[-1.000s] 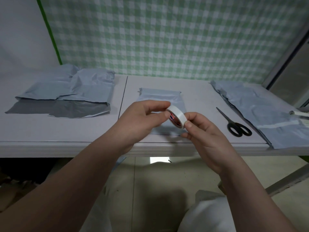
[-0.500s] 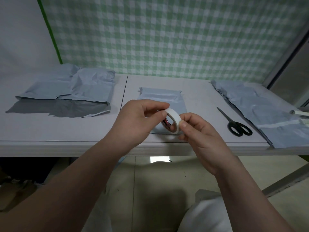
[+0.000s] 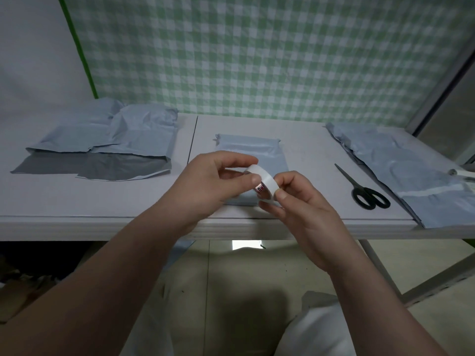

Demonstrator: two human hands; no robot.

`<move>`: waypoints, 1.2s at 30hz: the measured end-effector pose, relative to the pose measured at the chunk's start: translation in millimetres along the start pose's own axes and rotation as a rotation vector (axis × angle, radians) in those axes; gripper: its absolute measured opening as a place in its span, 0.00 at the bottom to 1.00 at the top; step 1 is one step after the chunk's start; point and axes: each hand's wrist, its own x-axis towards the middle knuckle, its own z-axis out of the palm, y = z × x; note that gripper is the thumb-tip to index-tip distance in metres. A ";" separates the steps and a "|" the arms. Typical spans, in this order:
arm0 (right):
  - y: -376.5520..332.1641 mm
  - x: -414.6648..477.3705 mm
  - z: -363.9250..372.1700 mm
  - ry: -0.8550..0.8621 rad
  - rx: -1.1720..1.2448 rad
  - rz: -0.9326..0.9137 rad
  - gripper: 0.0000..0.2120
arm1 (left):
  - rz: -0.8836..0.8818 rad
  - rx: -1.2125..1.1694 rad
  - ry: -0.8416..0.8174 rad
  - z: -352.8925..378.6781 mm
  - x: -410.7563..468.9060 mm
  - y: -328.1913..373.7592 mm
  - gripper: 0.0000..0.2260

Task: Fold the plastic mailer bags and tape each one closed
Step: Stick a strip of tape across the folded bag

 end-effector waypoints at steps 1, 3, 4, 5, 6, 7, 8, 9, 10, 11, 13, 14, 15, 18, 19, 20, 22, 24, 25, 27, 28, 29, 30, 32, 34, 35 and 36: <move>-0.9 0.0 0.5 -0.011 0.051 0.014 0.05 | -0.036 -0.061 -0.027 0.1 -0.7 -1.1 0.11; -2.6 -0.1 2.4 -0.027 0.106 0.043 0.06 | -0.059 -0.152 -0.041 1.1 -1.7 -2.9 0.09; -3.8 -0.3 3.7 -0.030 0.117 0.056 0.07 | -0.051 -0.174 -0.034 1.4 -2.2 -3.9 0.09; -5.4 -0.3 5.3 -0.026 0.117 0.069 0.08 | -0.038 -0.178 -0.026 1.7 -2.7 -4.5 0.09; -7.2 0.0 6.8 -0.015 0.107 0.084 0.08 | -0.025 -0.174 -0.025 2.3 -3.8 -4.8 0.09; -8.8 0.6 8.2 0.003 0.085 0.101 0.09 | -0.014 -0.172 -0.029 3.6 -5.5 -4.3 0.10; -10.4 1.3 9.7 0.024 0.058 0.117 0.09 | 0.005 -0.153 -0.029 5.5 -6.9 -4.0 0.11; -12.0 2.2 11.5 0.043 0.027 0.130 0.09 | 0.035 -0.109 -0.016 7.7 -8.1 -3.4 0.11; -13.6 2.9 13.6 0.061 -0.005 0.139 0.09 | 0.068 -0.053 0.006 10.6 -8.9 -2.8 0.12; -15.1 3.3 15.4 0.080 -0.032 0.144 0.09 | 0.096 -0.009 0.030 13.8 -9.7 -2.3 0.12; -17.2 3.3 17.9 0.114 -0.079 0.148 0.10 | 0.143 0.053 0.078 18.9 -11.0 -1.1 0.13; -17.8 3.2 18.9 0.125 -0.115 0.147 0.10 | 0.173 0.094 0.098 20.5 -11.7 -0.6 0.12; -17.9 2.9 19.4 0.135 -0.157 0.142 0.10 | 0.208 0.145 0.114 21.6 -12.1 -0.9 0.12; -18.2 2.3 21.8 0.157 -0.220 0.121 0.11 | 0.282 0.273 0.147 23.5 -12.4 -3.5 0.12; -17.8 2.5 22.3 0.166 -0.220 0.118 0.11 | 0.291 0.293 0.155 24.0 -12.3 -4.7 0.11; -17.5 2.8 22.7 0.174 -0.212 0.118 0.11 | 0.297 0.302 0.161 24.6 -12.6 -5.2 0.11; -16.8 3.6 23.4 0.189 -0.184 0.119 0.12 | 0.310 0.306 0.169 25.7 -13.2 -5.8 0.11; -16.8 3.8 24.1 0.206 -0.175 0.123 0.15 | 0.337 0.318 0.175 26.9 -13.9 -6.0 0.11; -17.3 3.8 24.8 0.218 -0.178 0.129 0.16 | 0.350 0.328 0.179 27.7 -14.2 -6.2 0.10; -17.0 4.7 25.7 0.250 -0.180 0.151 0.17 | 0.382 0.359 0.196 29.5 -14.3 -7.8 0.10; -16.1 5.2 25.7 0.264 -0.184 0.167 0.19 | 0.396 0.377 0.205 30.8 -14.4 -8.5 0.10; -14.3 5.6 25.2 0.273 -0.195 0.181 0.20 | 0.405 0.393 0.213 32.0 -14.4 -9.1 0.10; -12.6 6.0 24.4 0.279 -0.204 0.193 0.21 | 0.414 0.409 0.218 33.1 -14.5 -9.6 0.10; -10.2 6.5 23.8 0.274 -0.209 0.217 0.20 | 0.436 0.441 0.223 34.4 -14.3 -10.8 0.10; -9.9 4.0 21.8 0.256 -0.203 0.215 0.11 | 0.434 0.437 0.222 34.2 -14.2 -11.5 0.09; -10.3 2.4 20.4 0.241 -0.190 0.199 0.07 | 0.418 0.419 0.217 33.0 -13.9 -11.8 0.10; -11.0 1.2 19.7 0.228 -0.165 0.183 0.07 | 0.397 0.400 0.211 31.8 -13.3 -12.2 0.11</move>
